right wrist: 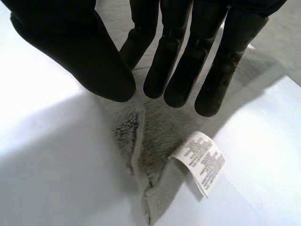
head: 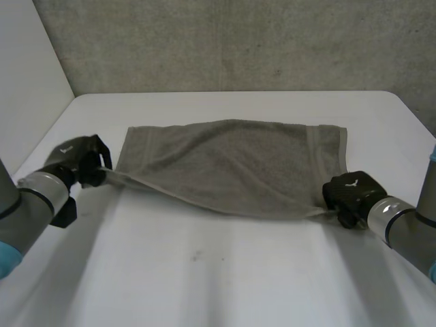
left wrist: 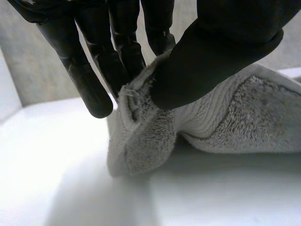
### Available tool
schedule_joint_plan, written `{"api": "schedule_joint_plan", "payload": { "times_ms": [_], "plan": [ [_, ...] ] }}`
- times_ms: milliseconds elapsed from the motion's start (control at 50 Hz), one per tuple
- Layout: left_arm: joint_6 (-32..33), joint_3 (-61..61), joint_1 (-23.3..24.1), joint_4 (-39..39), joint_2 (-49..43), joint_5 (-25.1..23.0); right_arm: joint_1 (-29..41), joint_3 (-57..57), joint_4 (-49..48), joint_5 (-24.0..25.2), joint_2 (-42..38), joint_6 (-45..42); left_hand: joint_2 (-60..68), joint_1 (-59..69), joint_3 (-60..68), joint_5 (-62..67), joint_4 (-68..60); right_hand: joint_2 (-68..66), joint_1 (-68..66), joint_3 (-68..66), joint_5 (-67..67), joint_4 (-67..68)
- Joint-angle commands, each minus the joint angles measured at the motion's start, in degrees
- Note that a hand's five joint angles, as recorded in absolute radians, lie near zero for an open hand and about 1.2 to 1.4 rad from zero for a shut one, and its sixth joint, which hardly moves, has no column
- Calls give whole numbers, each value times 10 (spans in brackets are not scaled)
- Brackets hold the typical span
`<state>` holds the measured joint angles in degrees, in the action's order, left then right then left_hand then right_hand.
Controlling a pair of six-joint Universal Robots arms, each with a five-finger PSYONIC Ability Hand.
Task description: Fold the towel.
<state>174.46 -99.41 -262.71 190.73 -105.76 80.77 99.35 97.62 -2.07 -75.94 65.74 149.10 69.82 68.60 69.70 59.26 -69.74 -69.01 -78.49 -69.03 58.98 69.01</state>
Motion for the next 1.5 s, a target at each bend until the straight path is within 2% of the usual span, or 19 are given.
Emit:
{"api": "schedule_joint_plan", "payload": {
  "times_ms": [20,60,200,480,680,1040,1420,1500],
  "plan": [
    [-4,-1,-15,1,13,0,-32,-5,0,-4,-6,71,102,114,103,107,-103,56,151,56,-56,-56],
    [-4,-3,-16,2,13,0,-43,-5,1,-4,-8,75,102,114,103,107,-103,133,228,133,-133,-133],
    [-4,-3,-22,3,10,0,-54,-2,27,-3,-9,77,102,114,103,107,-103,194,289,194,-194,-194],
    [-4,-5,-24,3,6,-1,-67,5,59,34,-14,78,102,114,103,107,-103,221,316,221,-221,-221],
    [-4,-5,-23,3,5,-1,-65,10,59,40,-13,72,102,114,103,107,-103,281,376,282,-281,-281],
    [-4,-5,-24,3,2,-1,-65,6,5,38,-38,69,102,114,103,107,-103,149,243,149,-148,-149],
    [-4,-5,-23,3,0,-2,-57,-50,0,37,-63,70,102,114,103,107,-103,133,228,134,-133,-133],
    [-4,-4,-23,3,-3,-2,-57,-66,0,35,-70,71,102,114,103,107,-103,88,183,88,-88,-88]
  ]
}}
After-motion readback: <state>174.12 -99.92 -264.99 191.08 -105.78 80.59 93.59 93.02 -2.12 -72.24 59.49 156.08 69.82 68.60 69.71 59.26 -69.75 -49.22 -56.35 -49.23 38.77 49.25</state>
